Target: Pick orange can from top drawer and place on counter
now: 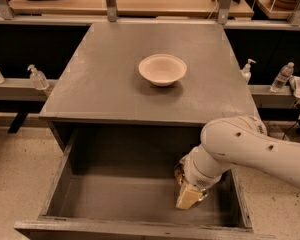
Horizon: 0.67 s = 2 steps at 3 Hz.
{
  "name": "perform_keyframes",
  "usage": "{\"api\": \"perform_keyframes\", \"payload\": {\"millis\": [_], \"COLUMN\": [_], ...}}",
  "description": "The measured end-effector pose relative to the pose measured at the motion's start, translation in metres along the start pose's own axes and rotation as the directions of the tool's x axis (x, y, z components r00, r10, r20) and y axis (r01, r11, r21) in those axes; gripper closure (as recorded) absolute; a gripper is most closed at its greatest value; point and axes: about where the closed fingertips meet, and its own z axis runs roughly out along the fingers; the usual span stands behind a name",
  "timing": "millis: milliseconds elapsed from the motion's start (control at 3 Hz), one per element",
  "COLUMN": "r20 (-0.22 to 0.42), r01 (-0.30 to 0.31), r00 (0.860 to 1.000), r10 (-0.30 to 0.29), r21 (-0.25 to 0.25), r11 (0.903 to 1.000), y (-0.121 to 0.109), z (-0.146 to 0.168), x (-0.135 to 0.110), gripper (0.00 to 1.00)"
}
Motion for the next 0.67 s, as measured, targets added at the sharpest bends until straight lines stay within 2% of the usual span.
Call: {"api": "perform_keyframes", "payload": {"millis": [333, 667], "r20": [-0.010, -0.010], "r01": [-0.029, -0.029], "r00": [1.000, 1.000], "r10": [0.029, 0.029], "r21": [0.003, 0.003], "r11": [0.9996, 0.9996], "y": [-0.0038, -0.0040], "z": [0.0048, 0.0003], "x": [0.0030, 0.0017], "gripper": [0.31, 0.31]}}
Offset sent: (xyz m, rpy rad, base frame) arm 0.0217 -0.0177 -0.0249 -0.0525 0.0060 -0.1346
